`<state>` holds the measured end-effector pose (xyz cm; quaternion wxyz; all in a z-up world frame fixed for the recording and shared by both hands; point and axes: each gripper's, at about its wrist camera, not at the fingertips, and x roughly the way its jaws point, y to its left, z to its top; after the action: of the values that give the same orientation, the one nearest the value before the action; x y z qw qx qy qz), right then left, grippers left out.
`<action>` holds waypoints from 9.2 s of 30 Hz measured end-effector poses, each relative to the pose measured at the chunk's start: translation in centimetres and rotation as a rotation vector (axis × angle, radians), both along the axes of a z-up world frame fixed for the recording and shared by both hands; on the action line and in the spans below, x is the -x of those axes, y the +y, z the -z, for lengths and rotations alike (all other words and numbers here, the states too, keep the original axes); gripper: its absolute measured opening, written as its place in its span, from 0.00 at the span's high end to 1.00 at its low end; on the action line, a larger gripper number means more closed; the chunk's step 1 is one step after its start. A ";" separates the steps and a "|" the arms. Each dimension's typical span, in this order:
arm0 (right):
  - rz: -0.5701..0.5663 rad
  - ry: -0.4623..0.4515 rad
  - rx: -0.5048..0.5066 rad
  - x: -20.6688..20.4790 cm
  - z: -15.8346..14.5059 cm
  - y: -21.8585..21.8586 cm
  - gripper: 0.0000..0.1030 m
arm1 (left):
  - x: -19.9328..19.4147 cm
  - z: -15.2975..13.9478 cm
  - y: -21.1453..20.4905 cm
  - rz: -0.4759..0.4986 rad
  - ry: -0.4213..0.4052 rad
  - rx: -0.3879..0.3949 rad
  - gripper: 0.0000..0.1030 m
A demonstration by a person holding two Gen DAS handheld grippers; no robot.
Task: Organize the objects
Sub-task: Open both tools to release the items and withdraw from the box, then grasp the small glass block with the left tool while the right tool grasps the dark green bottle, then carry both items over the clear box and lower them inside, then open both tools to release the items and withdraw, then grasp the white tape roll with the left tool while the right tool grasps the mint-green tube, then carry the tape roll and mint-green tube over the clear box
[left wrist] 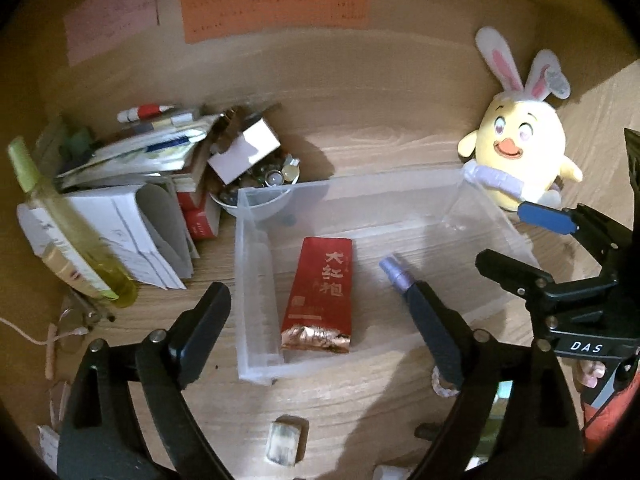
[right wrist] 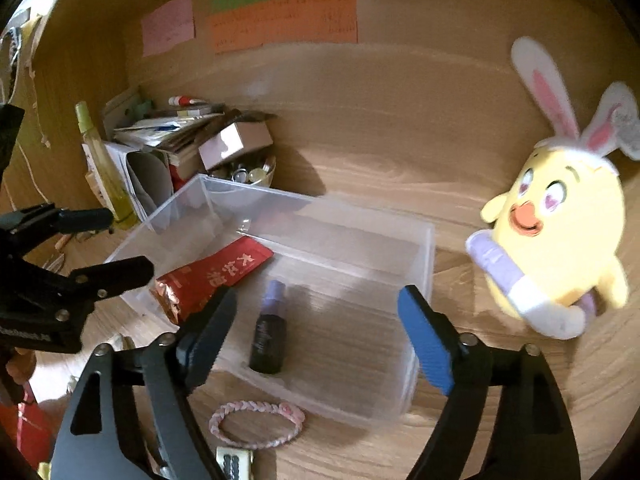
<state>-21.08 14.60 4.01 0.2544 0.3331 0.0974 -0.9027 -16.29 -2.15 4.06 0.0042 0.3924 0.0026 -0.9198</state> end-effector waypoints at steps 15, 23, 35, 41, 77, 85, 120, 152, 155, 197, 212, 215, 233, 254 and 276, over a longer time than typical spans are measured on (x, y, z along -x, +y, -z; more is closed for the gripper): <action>-0.005 0.033 0.051 -4.9 -1.9 2.3 0.14 | -6.2 -2.3 -0.6 -0.006 0.091 -0.004 0.07; 0.006 0.000 0.065 -6.6 -1.1 3.2 0.14 | -8.1 -0.5 -1.7 -0.012 0.057 -0.012 0.06; 0.005 -0.099 0.097 -8.8 2.4 3.4 0.14 | -9.6 3.4 -3.3 -0.019 -0.028 -0.051 0.07; -0.025 -0.143 0.076 -10.0 4.2 2.8 0.14 | -10.3 5.6 -3.9 -0.019 -0.060 -0.064 0.19; -0.134 -0.197 -0.019 -11.8 7.5 -0.3 0.62 | -7.9 10.0 -4.1 0.003 -0.140 -0.034 0.77; -0.146 -0.153 0.016 -12.4 5.8 0.1 0.62 | -8.8 9.3 -4.4 -0.022 -0.117 -0.067 0.77; -0.064 0.004 0.100 -3.1 -0.5 -0.8 0.62 | -4.5 0.3 -2.0 -0.012 0.095 -0.079 0.77; -0.005 -0.109 -0.052 2.9 4.5 -3.1 0.62 | 4.0 4.9 -1.3 0.008 -0.077 -0.092 0.78; -0.001 -0.098 -0.067 2.7 4.5 -3.2 0.62 | 4.0 4.7 -1.2 0.013 -0.068 -0.088 0.77; 0.013 0.037 -0.064 -9.4 1.1 3.4 0.26 | -9.3 1.1 2.0 0.052 0.089 -0.009 0.07; 0.023 -0.081 -0.076 -9.8 5.2 4.7 0.26 | -12.0 5.3 3.3 0.055 0.003 -0.039 0.07; 0.031 -0.110 -0.091 -9.7 6.3 5.0 0.26 | -12.7 5.8 3.6 0.070 -0.005 -0.056 0.07; -0.008 -0.198 -0.109 -9.1 8.8 4.9 0.45 | -14.3 7.7 6.7 0.153 0.022 0.009 0.22; 0.021 -0.156 -0.016 -10.6 7.3 5.8 0.78 | -13.1 8.0 6.1 0.120 0.025 -0.072 0.61; -0.011 -0.025 0.161 -9.3 1.0 4.2 0.78 | -11.1 3.5 2.5 0.026 0.122 -0.115 0.61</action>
<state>-11.76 18.80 2.97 0.2865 0.3221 0.0233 -0.9020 -5.23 0.34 0.52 -0.0306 0.3355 0.0507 -0.9402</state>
